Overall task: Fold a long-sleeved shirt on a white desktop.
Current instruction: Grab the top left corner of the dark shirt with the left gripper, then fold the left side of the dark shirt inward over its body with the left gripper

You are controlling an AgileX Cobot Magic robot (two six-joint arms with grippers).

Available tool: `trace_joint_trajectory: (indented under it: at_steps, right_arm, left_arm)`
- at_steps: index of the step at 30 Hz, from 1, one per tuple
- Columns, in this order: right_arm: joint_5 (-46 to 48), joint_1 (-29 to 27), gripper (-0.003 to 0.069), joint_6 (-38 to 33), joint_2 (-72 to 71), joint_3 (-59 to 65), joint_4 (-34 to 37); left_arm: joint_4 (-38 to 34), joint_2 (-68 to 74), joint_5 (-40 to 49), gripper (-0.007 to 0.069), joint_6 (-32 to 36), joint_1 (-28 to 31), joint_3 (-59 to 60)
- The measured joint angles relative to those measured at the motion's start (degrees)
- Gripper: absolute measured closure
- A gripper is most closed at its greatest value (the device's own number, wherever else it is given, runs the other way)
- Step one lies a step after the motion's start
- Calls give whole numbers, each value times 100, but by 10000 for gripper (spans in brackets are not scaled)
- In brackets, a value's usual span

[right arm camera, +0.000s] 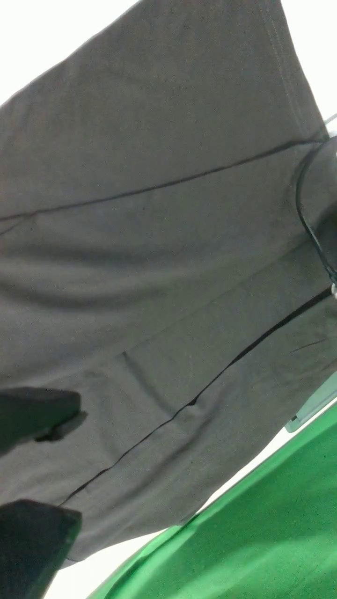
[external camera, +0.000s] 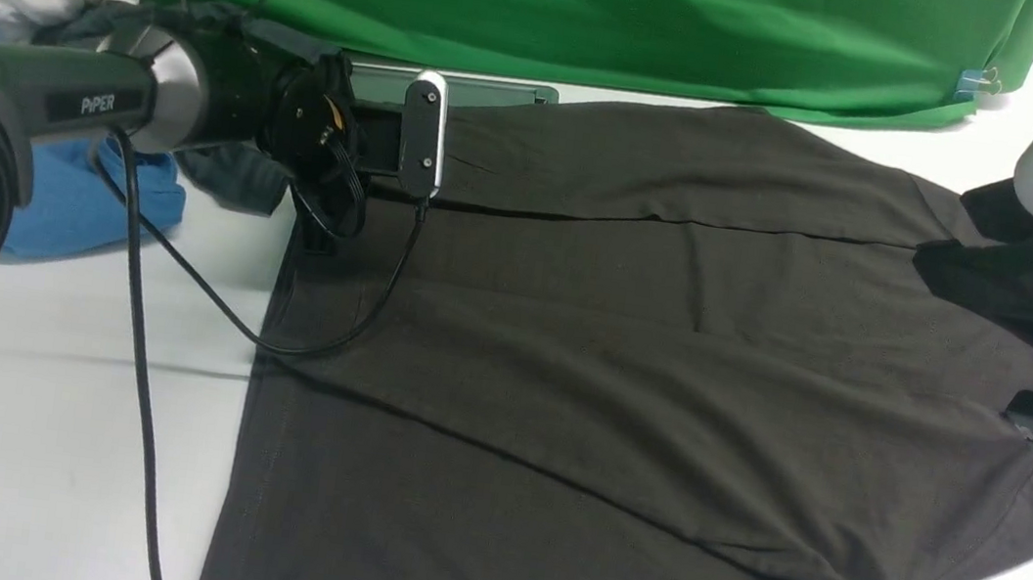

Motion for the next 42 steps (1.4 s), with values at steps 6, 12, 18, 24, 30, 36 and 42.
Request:
trace_joint_trajectory:
  at_steps: [6,12,18,24,30,36,42]
  right_arm:
    - [0,0,363,6,0,18,0]
    - [-26,0,363,17,0,135,0]
    - [-24,0,363,19,0,304,-5]
    - [-30,0,363,37,0,331,-5]
    - [-109,0,363,282,57,331,-5]
    - [-175,0,363,477,372,331,-12]
    - [-182,0,363,584,527,331,-12]
  left_arm:
    - [-86,-349,386,596,-104,-45,0]
    - [-306,-894,1292,596,-666,-150,-24]
    - [-419,-1012,2327,596,-784,-330,-24]
    - [-475,-1258,2752,596,-1233,-413,-24]
    - [-644,-1726,2970,596,-1343,-413,-24]
    - [-1430,-2402,3833,596,-1358,-420,-24]
    - [-1190,-2512,4430,596,-1639,-534,174]
